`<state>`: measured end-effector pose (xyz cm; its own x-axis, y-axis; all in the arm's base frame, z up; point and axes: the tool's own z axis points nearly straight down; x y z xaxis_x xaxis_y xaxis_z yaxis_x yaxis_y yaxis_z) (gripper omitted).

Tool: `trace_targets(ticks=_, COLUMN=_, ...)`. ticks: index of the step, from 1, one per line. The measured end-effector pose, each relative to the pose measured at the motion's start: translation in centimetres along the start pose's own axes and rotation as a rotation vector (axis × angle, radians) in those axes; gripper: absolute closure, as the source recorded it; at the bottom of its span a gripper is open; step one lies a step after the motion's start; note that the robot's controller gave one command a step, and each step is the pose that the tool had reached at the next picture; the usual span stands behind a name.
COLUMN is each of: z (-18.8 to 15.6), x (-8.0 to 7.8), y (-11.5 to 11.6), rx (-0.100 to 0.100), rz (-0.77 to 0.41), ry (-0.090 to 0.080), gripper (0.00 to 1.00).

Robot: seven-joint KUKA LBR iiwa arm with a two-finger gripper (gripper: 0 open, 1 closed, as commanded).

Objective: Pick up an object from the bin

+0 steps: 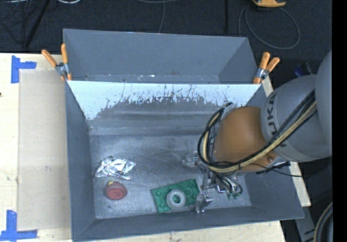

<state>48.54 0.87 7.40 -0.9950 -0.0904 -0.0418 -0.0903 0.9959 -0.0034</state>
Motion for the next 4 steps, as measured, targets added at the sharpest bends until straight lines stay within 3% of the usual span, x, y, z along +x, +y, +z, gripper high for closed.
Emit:
trace_targets(ticks=1, z=-0.2, x=0.4, y=-3.8, rx=-0.002, rz=-0.089, ry=-0.004, gripper=0.0)
trace_targets(ticks=2, z=-0.3, x=-0.2, y=1.4, rx=-0.002, rz=-0.076, ry=0.005, gripper=0.0)
trace_targets(ticks=3, z=-0.3, x=0.1, y=1.4, rx=-0.005, rz=-0.076, ry=0.016, gripper=1.0)
trace_targets(ticks=4, z=-13.7, x=-1.7, y=2.6, rx=-0.004, rz=-0.048, ry=0.034, gripper=1.0)
